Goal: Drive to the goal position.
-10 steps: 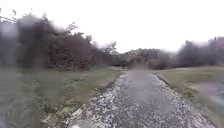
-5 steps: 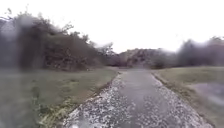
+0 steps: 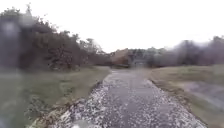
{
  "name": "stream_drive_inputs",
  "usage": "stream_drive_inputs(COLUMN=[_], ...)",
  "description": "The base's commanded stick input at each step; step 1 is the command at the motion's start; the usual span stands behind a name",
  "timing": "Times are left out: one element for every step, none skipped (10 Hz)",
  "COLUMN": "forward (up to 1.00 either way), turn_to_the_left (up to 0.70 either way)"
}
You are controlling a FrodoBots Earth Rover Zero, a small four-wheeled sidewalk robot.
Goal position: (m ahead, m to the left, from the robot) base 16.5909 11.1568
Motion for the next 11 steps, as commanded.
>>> stream_drive_inputs(forward=[0.0,0.0,0.0,0.0,0.0,0.0,1.0,1.0,1.0,1.0,1.0], turn_to_the_left=[-1.0,-1.0,-1.0,-1.0,-0.72,-0.3,0.0,0.0,0.0,0.0,0.0])
